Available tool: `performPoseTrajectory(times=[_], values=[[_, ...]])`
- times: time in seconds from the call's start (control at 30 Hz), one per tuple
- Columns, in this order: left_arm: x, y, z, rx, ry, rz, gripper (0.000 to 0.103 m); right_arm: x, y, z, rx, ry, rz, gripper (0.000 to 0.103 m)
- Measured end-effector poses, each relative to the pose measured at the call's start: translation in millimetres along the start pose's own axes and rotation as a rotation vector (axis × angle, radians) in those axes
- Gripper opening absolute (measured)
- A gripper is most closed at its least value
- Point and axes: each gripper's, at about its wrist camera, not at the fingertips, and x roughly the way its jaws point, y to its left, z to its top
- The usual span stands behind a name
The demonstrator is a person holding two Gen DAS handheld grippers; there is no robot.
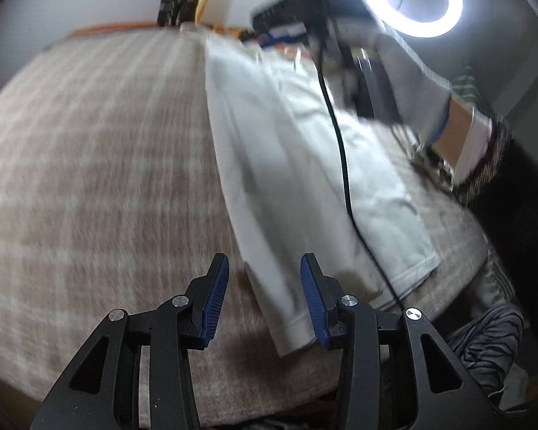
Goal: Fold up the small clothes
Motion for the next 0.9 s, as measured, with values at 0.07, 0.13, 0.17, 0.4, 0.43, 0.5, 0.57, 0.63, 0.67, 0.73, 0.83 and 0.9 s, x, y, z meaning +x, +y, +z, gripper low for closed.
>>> performPoseTrajectory(times=[0.07,0.13,0.17,0.4,0.43,0.5,0.57,0.63,0.67,0.73,0.83,0.9], values=[[3.5,-2.1,-4.2,0.016,0.014,0.002,0.04,13.1,12.8,5.0,0.012,0.038,0.026,0.03],[0.9,-6.1,-5.1,0.043,0.013,0.004,0.037,27.6,22.8,9.6,0.012,0.079,0.012,0.03],[1.1,-6.1,-5.0,0.046,0.016,-0.001,0.037,33.9,27.7,10.8,0.007,0.098,0.0,0.03],[10.6,4.1,-5.1,0.022,0.019,-0.054,0.005,59.1,57.8,9.1,-0.074,0.173,-0.08,0.009],[8.4,9.8,-6.3,0.004,0.013,-0.059,0.004,60.0,61.2,9.3,-0.083,0.169,-0.082,0.005],[4.0,17.6,-8.3,-0.011,0.003,-0.054,0.003,60.0,64.2,10.4,-0.068,0.161,-0.02,0.004],[-0.5,22.1,-10.5,-0.004,-0.009,-0.033,0.003,63.3,67.8,11.0,-0.054,0.165,0.041,0.004],[-4.9,26.9,-11.9,-0.017,-0.011,-0.03,0.003,65.4,73.6,9.7,-0.074,0.161,0.024,0.005],[-6.9,28.1,-12.4,-0.023,-0.014,-0.028,0.003,63.4,74.5,9.3,-0.073,0.158,0.037,0.006],[-11.9,28.9,-11.9,-0.03,-0.032,-0.015,0.003,53.0,71.2,8.1,-0.059,0.133,0.074,0.013],[-20.0,26.4,-7.4,-0.03,-0.063,-0.026,0.003,23.6,66.4,-2.2,-0.106,0.093,0.055,0.022],[-25.5,22.5,-4.7,-0.018,-0.082,-0.035,0.003,5.9,64.0,-16.1,-0.146,0.107,0.065,0.022]])
